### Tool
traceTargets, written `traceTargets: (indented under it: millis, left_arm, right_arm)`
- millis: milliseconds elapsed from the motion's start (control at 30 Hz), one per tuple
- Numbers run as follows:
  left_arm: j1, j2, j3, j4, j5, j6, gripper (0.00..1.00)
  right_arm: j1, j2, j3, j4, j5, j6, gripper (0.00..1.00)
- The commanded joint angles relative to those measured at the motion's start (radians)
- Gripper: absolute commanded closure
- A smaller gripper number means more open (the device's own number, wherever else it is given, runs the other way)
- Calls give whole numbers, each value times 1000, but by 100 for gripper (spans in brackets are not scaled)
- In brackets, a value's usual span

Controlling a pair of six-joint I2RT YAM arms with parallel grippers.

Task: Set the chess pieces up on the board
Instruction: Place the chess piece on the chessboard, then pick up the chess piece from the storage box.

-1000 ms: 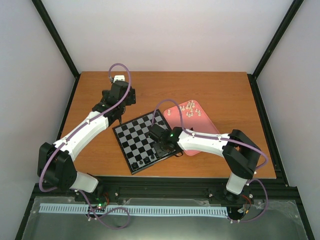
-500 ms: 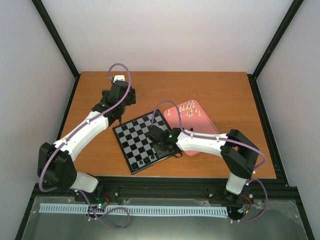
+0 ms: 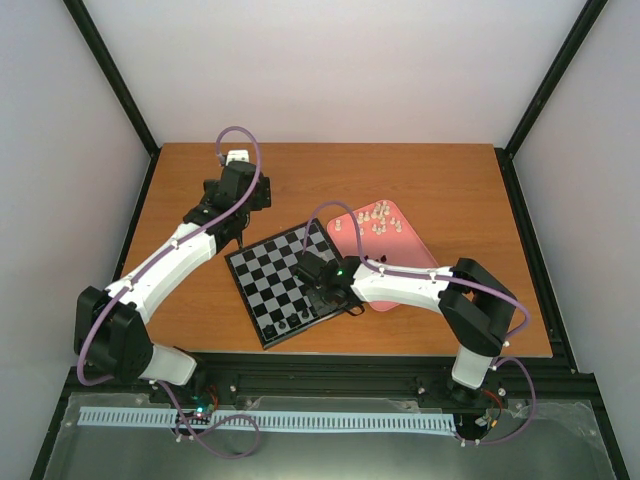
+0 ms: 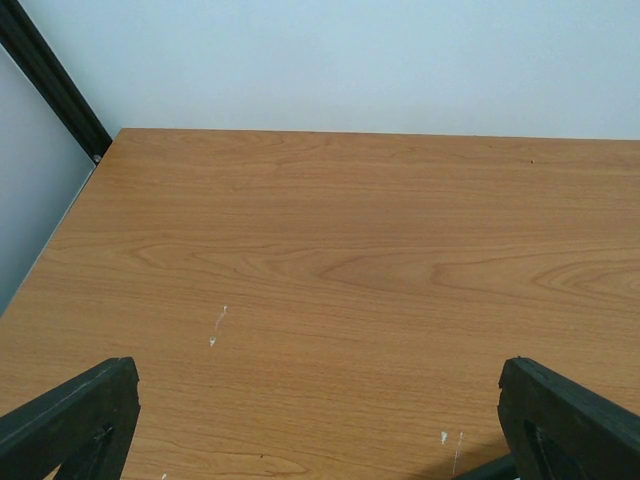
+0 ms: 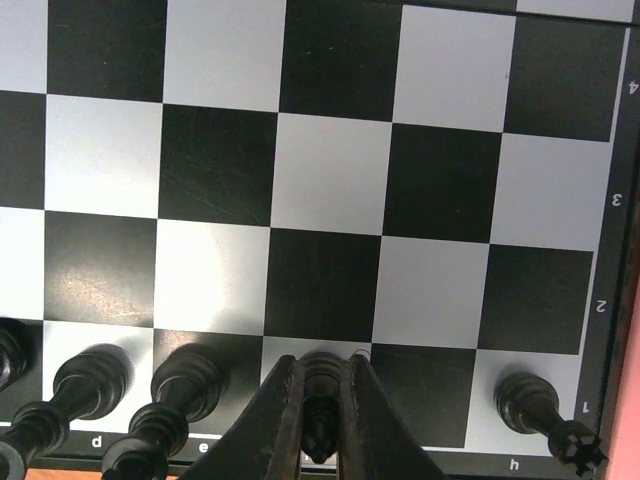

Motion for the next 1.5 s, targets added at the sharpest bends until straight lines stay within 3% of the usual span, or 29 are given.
traceTargets:
  millis: [0, 733, 833, 1133, 1300, 1467]
  left_arm:
    - [-9, -27, 31, 22, 1, 7, 0]
    - [-9, -32, 26, 22, 7, 3, 0]
    - [-9, -31, 27, 22, 7, 4, 0]
    - [-9, -32, 29, 22, 7, 4, 0]
    - [-9, -29, 31, 22, 10, 6, 0]
    - [-9, -27, 35, 23, 11, 6, 0]
  right_arm:
    - [14, -3, -7, 17, -15, 8, 93]
    - [27, 0, -11, 5, 13, 13, 83]
    - [32, -3, -11, 8, 13, 9, 75]
    - [35, -56, -7, -17, 64, 21, 65]
    - [34, -131, -6, -36, 122, 26, 46]
    - [5, -192, -24, -86, 208, 46, 42]
